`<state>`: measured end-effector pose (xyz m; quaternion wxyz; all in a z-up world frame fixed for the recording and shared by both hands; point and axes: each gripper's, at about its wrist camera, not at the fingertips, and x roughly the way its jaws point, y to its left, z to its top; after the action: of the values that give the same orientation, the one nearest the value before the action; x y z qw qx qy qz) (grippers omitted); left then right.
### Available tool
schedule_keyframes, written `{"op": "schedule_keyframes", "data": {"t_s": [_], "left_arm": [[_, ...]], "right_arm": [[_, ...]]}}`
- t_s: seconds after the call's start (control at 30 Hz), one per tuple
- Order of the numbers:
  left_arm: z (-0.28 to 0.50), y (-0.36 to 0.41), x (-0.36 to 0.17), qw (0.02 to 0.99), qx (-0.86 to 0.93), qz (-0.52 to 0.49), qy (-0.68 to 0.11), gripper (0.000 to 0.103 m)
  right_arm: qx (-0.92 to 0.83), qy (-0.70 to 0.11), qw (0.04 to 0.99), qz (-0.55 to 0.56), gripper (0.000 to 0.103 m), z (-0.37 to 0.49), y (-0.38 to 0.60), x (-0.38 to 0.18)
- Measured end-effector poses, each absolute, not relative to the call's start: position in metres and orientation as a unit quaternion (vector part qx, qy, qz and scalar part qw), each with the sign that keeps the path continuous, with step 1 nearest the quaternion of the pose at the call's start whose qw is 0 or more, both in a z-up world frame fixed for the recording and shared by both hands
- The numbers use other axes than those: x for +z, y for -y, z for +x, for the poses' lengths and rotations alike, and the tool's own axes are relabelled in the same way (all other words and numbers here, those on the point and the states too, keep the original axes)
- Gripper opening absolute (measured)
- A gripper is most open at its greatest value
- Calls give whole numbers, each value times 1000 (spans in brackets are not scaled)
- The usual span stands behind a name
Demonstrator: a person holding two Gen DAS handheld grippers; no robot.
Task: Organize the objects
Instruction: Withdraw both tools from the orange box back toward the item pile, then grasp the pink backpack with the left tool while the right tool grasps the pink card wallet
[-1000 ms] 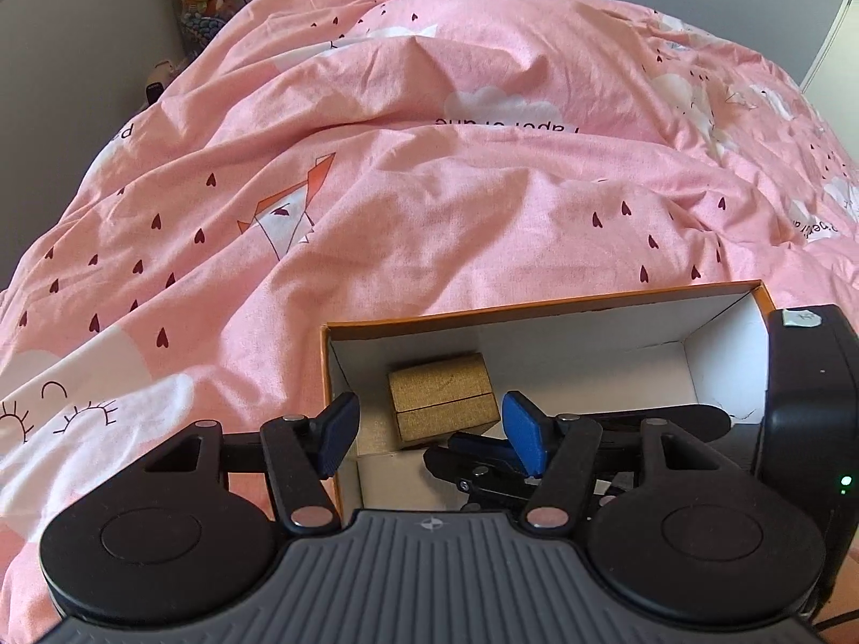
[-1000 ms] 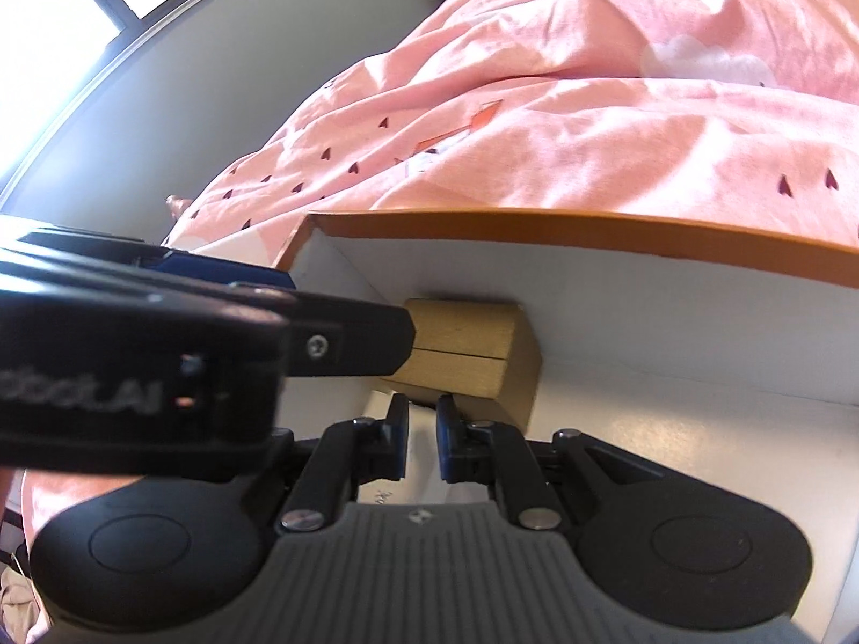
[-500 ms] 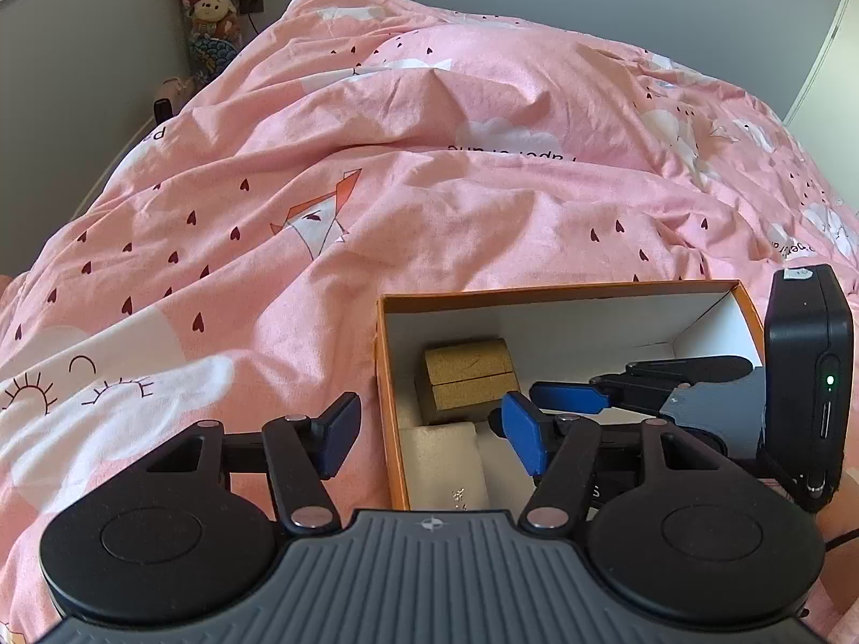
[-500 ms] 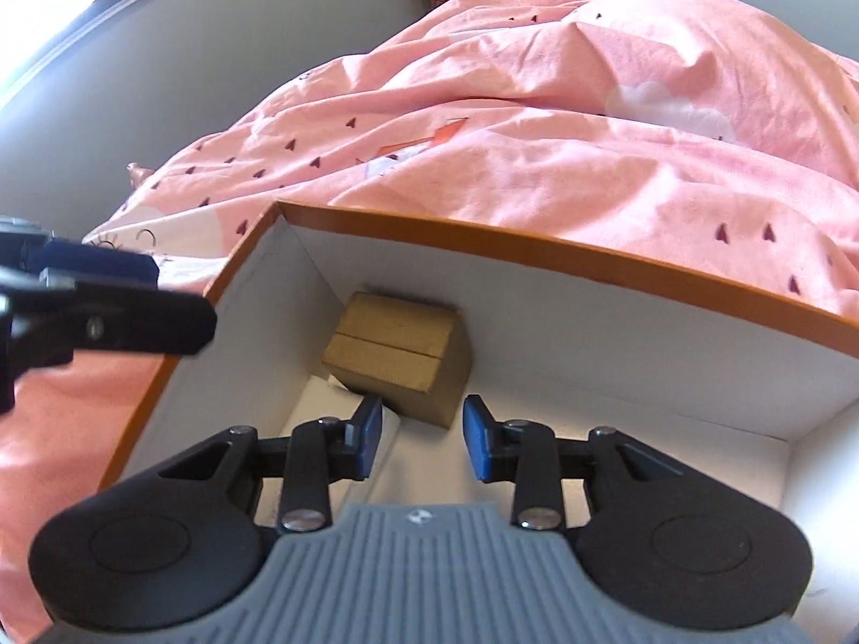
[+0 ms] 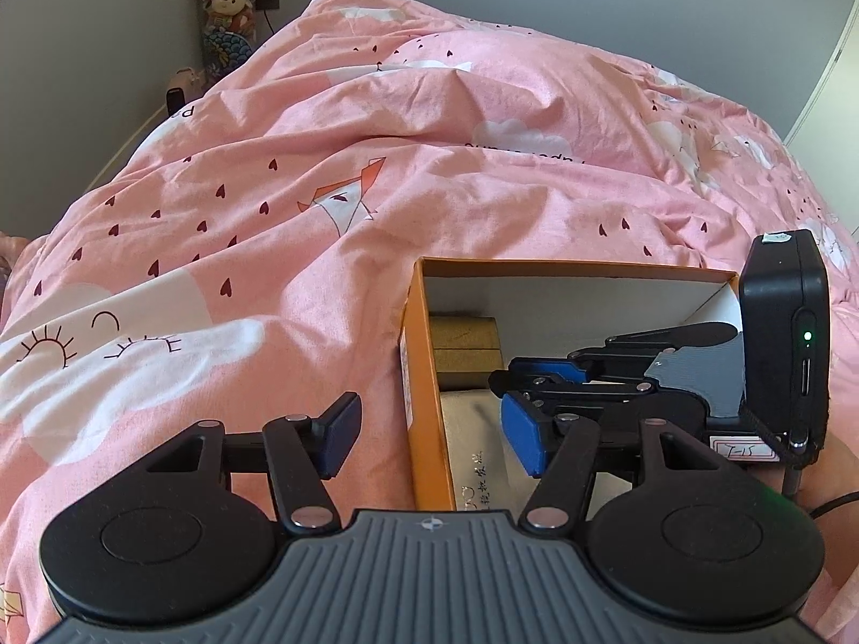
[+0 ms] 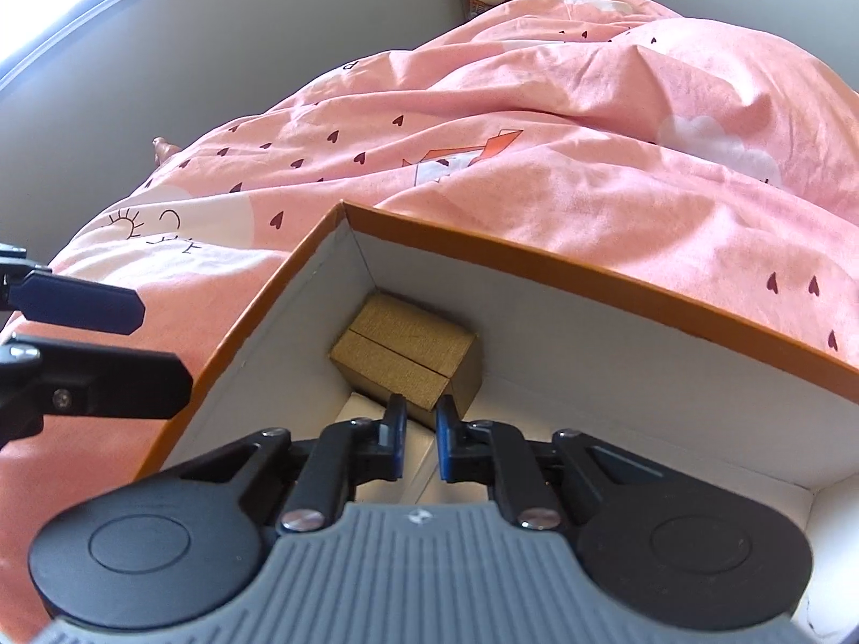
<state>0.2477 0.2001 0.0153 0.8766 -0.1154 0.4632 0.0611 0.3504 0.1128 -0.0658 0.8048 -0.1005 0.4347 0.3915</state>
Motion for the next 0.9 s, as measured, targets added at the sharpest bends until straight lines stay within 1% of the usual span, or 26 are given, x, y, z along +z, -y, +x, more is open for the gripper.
{"op": "schedule_keyframes", "data": {"t_s": [0.23, 0.3, 0.33, 0.47, 0.53, 0.57, 0.63, 0.7, 0.83, 0.9], "left_arm": [[198, -177, 37, 898, 36, -126, -420, 69], [180, -169, 42, 902, 28, -131, -411, 69], [172, -165, 43, 902, 23, -133, -410, 69], [140, -148, 37, 896, -4, -146, -420, 69], [127, -140, 28, 889, -12, -151, -432, 69], [119, -136, 23, 886, -13, -150, -439, 68], [108, -127, 12, 879, -14, -144, -454, 67], [97, -119, 3, 871, -22, -142, -469, 65], [73, -107, -10, 857, -44, -133, -496, 65], [63, -101, -12, 855, -50, -118, -503, 65]], "right_arm": [[392, -401, 824, -83, 15, 310, -75, -26], [393, -389, 830, -71, 21, 292, -57, -12], [392, -381, 835, -66, 26, 282, -49, -5], [388, -364, 846, -33, 32, 243, -13, 11], [390, -366, 845, -18, 33, 223, 3, 12], [387, -370, 844, -13, 38, 213, 9, 10], [381, -374, 846, -13, 39, 193, 21, 4], [372, -378, 847, -26, 40, 173, 30, -3], [356, -402, 842, -51, 47, 140, 44, -23], [351, -423, 833, -57, 48, 128, 51, -34]]}}
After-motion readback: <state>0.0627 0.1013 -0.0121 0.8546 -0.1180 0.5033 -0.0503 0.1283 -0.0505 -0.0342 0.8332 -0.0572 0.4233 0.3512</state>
